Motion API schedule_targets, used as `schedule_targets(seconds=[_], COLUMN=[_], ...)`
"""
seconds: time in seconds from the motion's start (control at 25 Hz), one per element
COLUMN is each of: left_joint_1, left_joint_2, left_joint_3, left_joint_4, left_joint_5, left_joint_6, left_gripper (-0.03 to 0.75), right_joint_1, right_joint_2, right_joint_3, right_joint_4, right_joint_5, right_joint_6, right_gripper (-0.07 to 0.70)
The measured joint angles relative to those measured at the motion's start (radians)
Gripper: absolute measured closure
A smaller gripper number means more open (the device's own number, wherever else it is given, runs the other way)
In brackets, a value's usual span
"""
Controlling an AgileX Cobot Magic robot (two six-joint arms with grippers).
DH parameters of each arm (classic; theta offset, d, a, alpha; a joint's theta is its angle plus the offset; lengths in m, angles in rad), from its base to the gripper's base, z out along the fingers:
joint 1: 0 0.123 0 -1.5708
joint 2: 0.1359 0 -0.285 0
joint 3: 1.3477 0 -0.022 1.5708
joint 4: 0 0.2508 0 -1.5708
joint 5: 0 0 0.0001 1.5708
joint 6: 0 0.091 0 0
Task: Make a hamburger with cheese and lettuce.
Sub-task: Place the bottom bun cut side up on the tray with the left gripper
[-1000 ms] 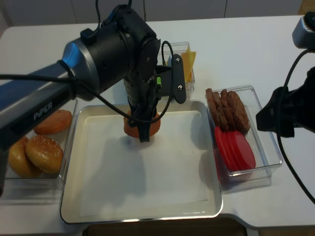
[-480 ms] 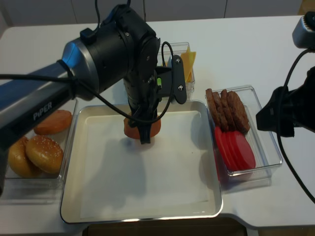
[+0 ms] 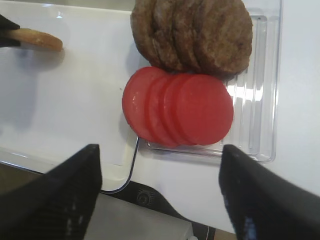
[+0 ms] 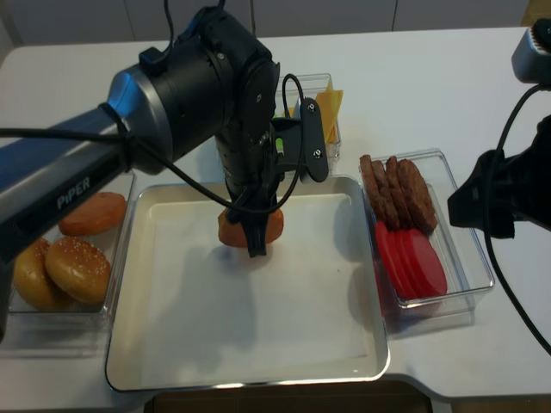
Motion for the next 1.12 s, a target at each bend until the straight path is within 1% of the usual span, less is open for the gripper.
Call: schedule_targets(seconds=[0.28,0.56,0.88,1.12], left_joint_1=[0.0,0.0,0.0,0.0], left_joint_2=[0.0,0.0,0.0,0.0], left_joint_3=[0.0,0.0,0.0,0.0], left_joint_4=[-0.035,-0.08,-0.147,-0.179], left_joint_5=[0.024,0.052,0.057,0.058], left_joint_6=[-0.015,-0.033,-0.053,-0.077], left_gripper=[0.574,0.519,0.459,0.451], right_joint_1=[0.0,0.0,0.0,0.0], right_joint_2=[0.0,0.0,0.0,0.0], right_joint_3=[0.0,0.0,0.0,0.0], right_joint_4=[0.0,0.0,0.0,0.0], right_joint_5=[-0.005,-0.008,-0.008,-0.008], right_joint_6=[0.0,0.0,0.0,0.0], right_gripper=[0.059,0.059,0.059,0.059])
